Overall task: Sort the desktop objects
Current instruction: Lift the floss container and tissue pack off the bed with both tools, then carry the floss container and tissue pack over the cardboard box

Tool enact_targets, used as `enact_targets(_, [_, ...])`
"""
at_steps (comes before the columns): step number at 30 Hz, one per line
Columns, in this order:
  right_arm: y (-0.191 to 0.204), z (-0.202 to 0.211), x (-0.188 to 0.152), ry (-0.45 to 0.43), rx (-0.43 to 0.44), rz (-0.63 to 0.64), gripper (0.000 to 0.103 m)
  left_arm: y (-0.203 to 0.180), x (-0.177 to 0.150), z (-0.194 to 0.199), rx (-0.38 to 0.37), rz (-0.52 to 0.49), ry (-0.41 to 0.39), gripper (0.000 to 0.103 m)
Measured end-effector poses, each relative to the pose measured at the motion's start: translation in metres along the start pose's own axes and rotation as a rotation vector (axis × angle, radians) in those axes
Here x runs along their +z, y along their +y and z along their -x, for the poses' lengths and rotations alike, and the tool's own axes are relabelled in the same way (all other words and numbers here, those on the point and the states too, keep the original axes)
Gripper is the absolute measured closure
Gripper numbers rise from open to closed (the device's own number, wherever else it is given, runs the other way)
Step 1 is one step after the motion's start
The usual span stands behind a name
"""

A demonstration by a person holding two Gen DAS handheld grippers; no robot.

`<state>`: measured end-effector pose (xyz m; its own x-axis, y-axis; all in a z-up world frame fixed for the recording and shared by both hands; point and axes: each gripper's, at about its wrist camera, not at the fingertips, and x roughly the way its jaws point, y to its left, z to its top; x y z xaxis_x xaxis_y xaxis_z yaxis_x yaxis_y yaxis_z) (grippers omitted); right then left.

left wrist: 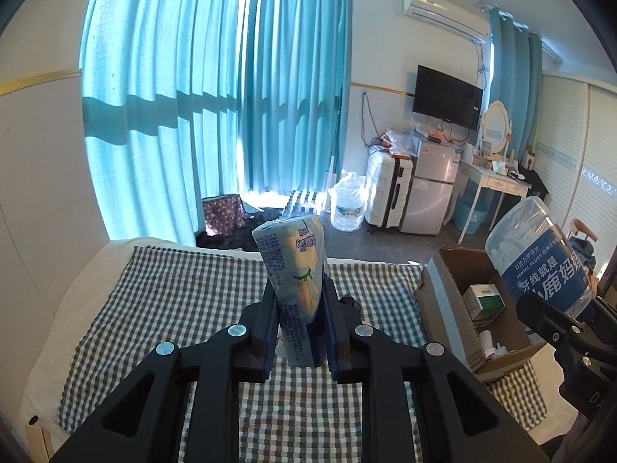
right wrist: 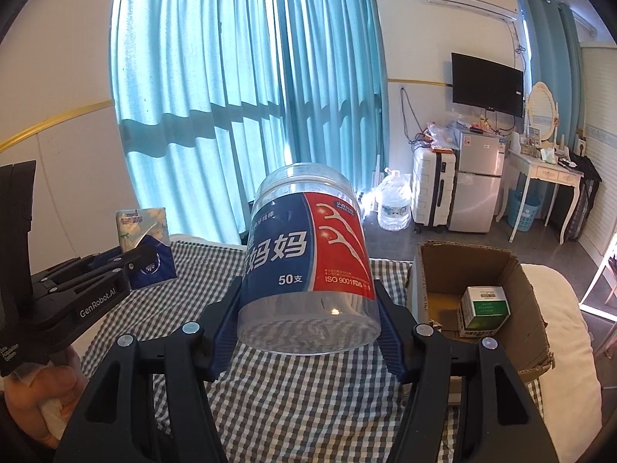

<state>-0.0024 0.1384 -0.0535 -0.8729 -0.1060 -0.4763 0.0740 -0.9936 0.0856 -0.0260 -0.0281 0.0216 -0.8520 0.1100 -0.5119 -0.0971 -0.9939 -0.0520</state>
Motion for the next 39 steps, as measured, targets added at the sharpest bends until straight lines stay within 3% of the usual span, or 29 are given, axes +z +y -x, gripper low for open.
enact_targets(14, [-0.054, 0.014, 0.004, -0.021, -0.078, -0.054, 0.042, -0.061, 0.008, -0.019, -0.084, -0.064, 0.011, 0.083])
enact_targets(39, [-0.189, 0.021, -0.01, -0.016, -0.24, -0.183, 0.042, -0.201, 0.008, -0.063, -0.264, -0.202, 0.037, 0.083])
